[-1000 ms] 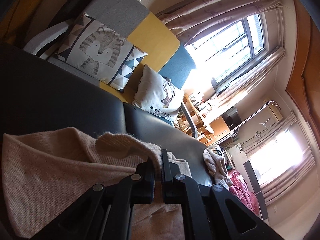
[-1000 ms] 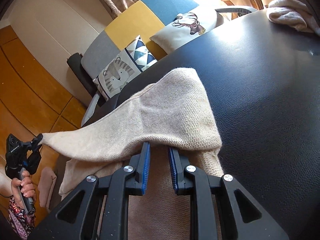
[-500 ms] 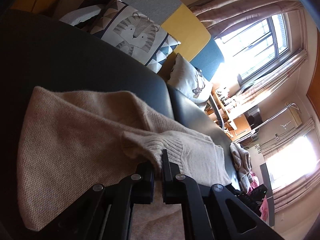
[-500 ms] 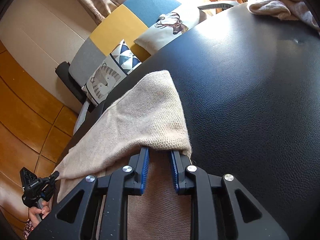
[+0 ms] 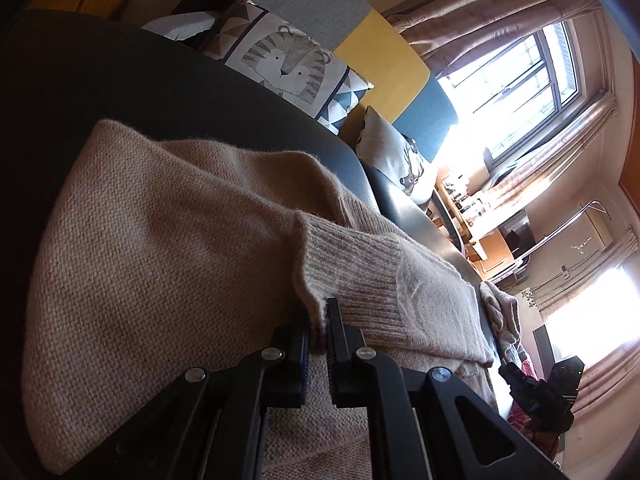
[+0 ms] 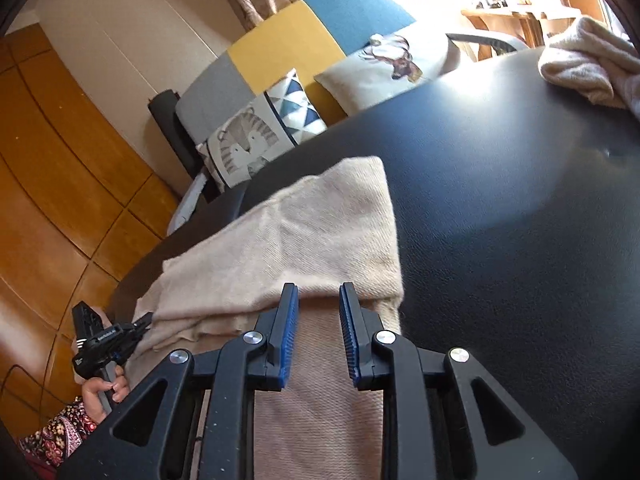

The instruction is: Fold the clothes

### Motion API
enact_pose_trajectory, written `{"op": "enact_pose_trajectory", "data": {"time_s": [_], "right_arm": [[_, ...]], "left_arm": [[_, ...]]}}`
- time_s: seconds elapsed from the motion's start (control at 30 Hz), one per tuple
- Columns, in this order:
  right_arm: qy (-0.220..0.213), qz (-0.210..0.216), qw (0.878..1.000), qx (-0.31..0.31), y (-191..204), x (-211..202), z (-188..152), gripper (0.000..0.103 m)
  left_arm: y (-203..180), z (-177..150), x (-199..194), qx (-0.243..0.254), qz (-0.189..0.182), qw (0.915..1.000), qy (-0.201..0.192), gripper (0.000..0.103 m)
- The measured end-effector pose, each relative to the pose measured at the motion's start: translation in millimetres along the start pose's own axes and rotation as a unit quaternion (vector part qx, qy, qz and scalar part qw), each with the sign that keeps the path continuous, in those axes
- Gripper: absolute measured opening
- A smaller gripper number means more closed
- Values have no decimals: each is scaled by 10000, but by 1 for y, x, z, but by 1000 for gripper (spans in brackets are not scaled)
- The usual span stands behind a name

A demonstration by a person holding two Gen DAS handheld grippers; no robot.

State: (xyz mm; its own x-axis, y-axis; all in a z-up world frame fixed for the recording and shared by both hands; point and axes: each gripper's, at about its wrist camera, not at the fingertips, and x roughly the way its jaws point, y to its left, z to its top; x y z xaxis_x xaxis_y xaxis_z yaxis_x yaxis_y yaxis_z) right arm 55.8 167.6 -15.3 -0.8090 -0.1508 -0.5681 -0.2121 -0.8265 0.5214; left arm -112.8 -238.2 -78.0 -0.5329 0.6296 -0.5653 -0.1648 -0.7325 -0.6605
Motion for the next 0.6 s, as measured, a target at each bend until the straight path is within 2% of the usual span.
{"op": "enact_pose_trajectory", "data": {"time_s": [0.07,0.13,0.23,0.3,0.43,0.5,0.6], "right_arm": [[-156,-55,9999,-37,11,5,7,23],[-114,-76,9999,-85,18,21,12,23],[278,-119,9991,-297,25,57,11,23],[592,-366,9958,-600,29,77,7,23],[590,-830,9917,-783,19,78,9,23],[515,-1208,9895,-610,3,75,14,22],[549,-875,9946,-110,-17,70,25,20]], "left_arm": [[1,0,0,-32,-56,10000,-15,8],[2,0,0,-63,-112,9999,-31,7],[2,1,0,-82,-146,9998,-44,7],[2,1,0,-82,-150,9998,-48,7],[3,1,1,-87,-168,9998,-53,7],[3,1,2,-90,-178,9998,-56,7],[3,1,3,-95,-193,9998,-60,7]]}}
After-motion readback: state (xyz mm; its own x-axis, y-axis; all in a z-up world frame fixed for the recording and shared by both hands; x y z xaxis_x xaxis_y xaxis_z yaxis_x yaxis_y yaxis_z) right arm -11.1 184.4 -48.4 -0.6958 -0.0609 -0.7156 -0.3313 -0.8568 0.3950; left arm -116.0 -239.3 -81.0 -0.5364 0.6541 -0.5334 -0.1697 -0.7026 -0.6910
